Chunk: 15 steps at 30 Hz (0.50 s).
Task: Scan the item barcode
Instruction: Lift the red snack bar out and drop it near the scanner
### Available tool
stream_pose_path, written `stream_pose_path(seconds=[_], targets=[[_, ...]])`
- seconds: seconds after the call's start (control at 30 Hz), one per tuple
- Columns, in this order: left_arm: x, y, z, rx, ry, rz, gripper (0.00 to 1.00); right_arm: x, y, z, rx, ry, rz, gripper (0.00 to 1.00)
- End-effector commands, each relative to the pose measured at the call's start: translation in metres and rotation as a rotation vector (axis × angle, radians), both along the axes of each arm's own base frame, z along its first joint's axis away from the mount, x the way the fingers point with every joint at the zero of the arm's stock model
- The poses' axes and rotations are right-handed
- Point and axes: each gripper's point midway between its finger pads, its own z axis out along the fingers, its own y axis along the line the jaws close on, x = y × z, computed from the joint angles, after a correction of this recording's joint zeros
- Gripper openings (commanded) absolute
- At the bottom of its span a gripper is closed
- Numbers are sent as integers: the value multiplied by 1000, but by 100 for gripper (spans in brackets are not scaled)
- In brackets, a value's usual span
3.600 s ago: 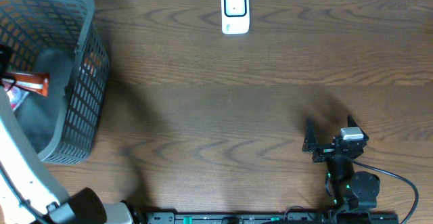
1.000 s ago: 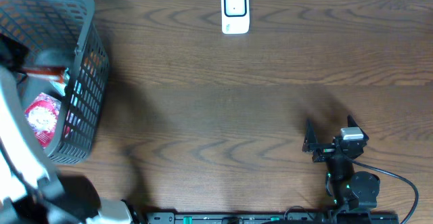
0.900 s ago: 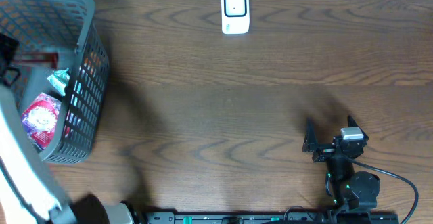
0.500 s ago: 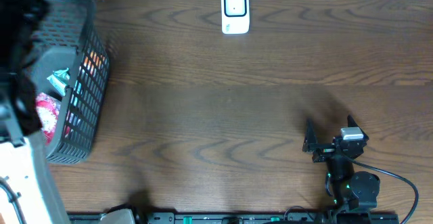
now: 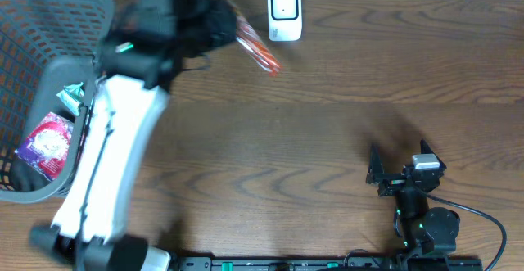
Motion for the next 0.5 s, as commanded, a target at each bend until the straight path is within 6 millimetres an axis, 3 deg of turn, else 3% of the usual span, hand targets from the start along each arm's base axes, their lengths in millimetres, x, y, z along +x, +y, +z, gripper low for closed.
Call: stream_pose_path(seconds=[0.0, 0.1, 0.27, 0.4, 0.47], targets=[[7, -48, -59, 51, 117, -110, 8, 0, -3, 0, 13, 1, -13, 99], [9, -76, -107, 102, 203, -152, 7, 0, -3, 0, 13, 1, -13, 99], [15, -100, -178, 234, 275, -156, 8, 0, -3, 0, 13, 1, -13, 99], [19, -125, -213, 245, 284, -193, 8, 0, -3, 0, 13, 1, -13, 99], [21, -140, -220, 236, 261, -213, 8, 0, -3, 0, 13, 1, -13, 99]])
